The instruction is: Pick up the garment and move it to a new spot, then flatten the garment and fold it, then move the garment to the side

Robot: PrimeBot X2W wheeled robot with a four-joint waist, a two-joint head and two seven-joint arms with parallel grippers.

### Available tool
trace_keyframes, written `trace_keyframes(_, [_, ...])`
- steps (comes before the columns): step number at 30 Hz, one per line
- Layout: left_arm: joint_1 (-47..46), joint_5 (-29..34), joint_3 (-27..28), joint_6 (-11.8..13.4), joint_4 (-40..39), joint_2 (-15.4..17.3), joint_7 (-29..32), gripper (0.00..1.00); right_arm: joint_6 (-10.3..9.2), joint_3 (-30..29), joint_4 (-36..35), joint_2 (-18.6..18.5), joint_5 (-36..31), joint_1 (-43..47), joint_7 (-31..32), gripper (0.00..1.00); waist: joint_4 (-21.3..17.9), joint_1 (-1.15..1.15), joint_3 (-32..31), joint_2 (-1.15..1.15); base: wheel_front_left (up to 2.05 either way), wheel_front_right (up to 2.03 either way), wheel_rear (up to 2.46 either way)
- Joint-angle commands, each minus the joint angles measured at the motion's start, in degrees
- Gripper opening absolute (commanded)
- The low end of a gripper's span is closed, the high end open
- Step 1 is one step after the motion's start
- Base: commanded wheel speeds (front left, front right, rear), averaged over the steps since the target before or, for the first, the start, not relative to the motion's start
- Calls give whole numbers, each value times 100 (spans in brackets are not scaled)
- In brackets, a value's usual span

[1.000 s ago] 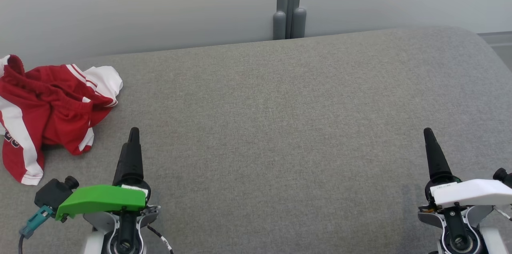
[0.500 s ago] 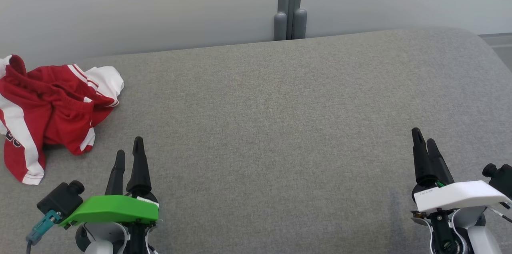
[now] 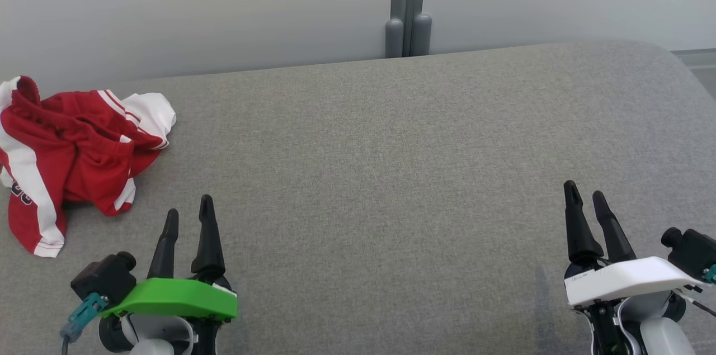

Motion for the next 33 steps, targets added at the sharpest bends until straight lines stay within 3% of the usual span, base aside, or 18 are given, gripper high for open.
trace_keyframes(1, [28, 161, 1, 21, -74, 27, -38, 100, 3, 26, -95, -36, -146, -12, -60, 100, 1, 0, -1, 0, 0, 0, 0])
trace_keyframes(33, [225, 1808, -126, 218, -55, 35, -415, 100, 4, 423, -44, -56, -1996, -48, -559, 100, 123, 0, 37, 0, 0, 0, 0])
